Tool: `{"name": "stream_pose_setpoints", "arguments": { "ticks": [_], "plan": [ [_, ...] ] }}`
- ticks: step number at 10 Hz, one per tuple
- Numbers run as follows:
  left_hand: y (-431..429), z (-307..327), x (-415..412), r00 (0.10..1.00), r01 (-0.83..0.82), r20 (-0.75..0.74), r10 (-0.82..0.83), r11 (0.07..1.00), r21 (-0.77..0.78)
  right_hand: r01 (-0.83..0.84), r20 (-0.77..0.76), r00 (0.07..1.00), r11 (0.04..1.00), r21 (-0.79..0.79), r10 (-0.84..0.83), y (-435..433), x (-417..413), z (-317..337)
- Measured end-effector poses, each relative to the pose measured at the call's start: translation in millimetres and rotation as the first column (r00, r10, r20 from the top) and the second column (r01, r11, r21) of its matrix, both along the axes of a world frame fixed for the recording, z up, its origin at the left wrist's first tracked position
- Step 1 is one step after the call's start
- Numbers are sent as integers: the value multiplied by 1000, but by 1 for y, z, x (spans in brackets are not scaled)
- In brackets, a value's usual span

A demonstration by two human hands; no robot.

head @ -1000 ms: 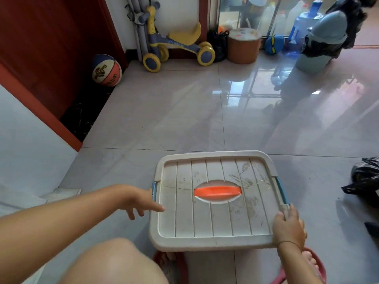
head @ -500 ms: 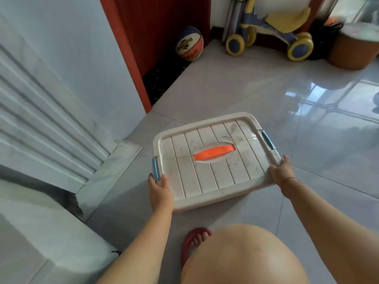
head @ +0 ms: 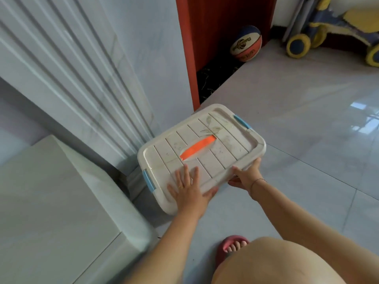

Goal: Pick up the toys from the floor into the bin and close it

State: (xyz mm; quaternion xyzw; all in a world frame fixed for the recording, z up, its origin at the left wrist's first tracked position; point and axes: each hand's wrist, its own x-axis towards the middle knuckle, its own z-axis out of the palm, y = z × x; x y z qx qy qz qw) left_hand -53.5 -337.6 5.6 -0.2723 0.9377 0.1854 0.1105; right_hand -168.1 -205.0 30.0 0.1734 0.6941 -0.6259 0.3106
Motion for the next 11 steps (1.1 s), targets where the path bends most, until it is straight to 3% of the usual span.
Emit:
{"name": "stream_pose_setpoints", "arguments": {
  "ticks": [5,11],
  "plan": [
    [-18,9,13,966,-217,132,224,974,-62,-235,19,972,969,69,235,-58,-27,-3],
    [-18,9,1,947,-248,182,263,963,-101,-317,-68,944,944,93,324,-54,-19,-7]
  ]
}}
